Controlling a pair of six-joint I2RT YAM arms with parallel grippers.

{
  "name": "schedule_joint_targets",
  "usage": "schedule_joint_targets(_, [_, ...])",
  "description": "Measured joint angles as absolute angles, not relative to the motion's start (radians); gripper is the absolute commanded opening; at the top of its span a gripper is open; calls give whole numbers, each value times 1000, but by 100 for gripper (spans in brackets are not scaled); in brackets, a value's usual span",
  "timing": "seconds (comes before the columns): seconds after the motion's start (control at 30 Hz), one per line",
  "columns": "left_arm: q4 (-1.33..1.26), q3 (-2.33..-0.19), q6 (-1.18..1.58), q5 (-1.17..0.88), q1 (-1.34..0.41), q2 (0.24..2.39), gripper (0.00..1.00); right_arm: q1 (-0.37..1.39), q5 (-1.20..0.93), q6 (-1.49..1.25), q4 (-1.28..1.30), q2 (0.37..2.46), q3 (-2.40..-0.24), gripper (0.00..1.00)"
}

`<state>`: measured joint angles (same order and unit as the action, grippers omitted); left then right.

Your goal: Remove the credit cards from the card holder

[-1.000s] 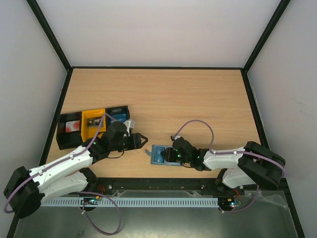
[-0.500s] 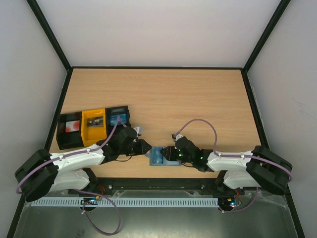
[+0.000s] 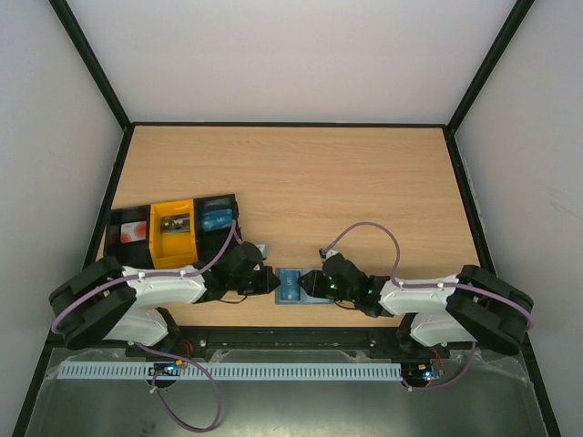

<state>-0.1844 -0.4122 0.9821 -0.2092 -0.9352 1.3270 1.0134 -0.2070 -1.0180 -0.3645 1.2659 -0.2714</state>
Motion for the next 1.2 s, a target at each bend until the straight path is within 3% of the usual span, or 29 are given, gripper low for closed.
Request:
schedule_joint_targets(0.83, [-250, -412, 1025, -183, -986, 1412, 3, 1013, -235, -1064, -478, 1317, -228, 16])
schedule_joint_targets(1.2, [-258, -408, 1031, -178, -990, 1412, 3, 1007, -249, -1089, -537, 1330, -197, 2])
